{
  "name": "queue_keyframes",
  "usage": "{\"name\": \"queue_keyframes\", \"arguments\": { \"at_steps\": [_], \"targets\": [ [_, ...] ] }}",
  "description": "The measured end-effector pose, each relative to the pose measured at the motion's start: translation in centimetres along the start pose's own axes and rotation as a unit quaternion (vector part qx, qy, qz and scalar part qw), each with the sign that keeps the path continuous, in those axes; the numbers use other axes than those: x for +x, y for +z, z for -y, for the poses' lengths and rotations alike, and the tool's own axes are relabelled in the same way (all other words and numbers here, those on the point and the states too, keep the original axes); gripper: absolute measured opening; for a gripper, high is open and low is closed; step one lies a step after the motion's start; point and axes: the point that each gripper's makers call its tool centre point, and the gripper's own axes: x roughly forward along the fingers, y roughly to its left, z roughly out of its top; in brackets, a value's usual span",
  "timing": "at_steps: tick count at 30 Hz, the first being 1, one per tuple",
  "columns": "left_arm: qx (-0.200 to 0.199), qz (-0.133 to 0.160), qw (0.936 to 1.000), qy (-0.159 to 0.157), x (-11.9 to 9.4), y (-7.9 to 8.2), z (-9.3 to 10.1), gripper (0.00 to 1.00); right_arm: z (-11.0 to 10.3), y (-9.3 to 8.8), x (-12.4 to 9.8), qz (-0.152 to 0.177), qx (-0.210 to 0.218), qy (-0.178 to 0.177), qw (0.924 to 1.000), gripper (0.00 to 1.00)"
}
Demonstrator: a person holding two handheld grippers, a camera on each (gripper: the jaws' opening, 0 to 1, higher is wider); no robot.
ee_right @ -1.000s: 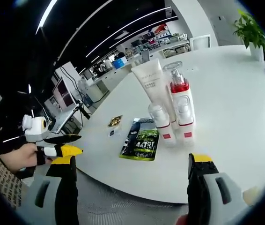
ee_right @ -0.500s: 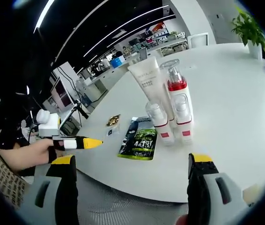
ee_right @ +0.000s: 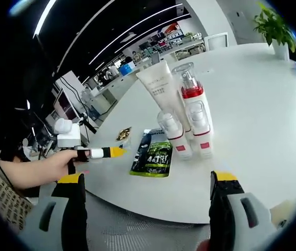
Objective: Arrange the skincare products in the storage area until every visible bottle or jar stands upright without overlapping.
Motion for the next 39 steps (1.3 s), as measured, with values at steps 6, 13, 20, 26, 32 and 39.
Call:
{"name": "queue_keyframes", "arguments": {
  "at_steps": [6, 13, 20, 26, 32, 39],
  "targets": [
    [-0.008, -0.005, 0.9997, 0.022, 1.6, 0.9, -0.2, 0.70, 0.1, 0.0, 0.0, 0.000, 0.005, -0.004, 1.0000, 1.00],
    [-0.006, -0.009, 0.9990, 0.043, 2.8, 1.3, -0.7, 0.65, 0.2, -0.1, -0.1, 0.000, 0.012, -0.007, 0.9999, 1.00],
    [-0.004, -0.010, 0.9985, 0.054, 3.4, 1.6, -1.1, 0.62, 0.4, -0.1, -0.1, 0.000, 0.014, -0.009, 0.9999, 0.98],
    [0.018, -0.014, 0.9980, 0.060, 3.6, 1.5, -1.4, 0.57, 0.5, -0.1, -0.1, 0.000, 0.015, -0.009, 0.9998, 0.98],
    [0.031, -0.009, 0.9984, 0.047, 3.6, 1.8, -1.1, 0.39, 0.6, -0.1, -0.1, 0.001, 0.015, -0.010, 0.9998, 0.98],
    [0.032, -0.011, 0.9987, 0.037, 3.4, 1.8, -1.2, 0.38, 0.5, 0.0, -0.1, 0.003, 0.013, -0.012, 0.9998, 0.98]
  ]
}}
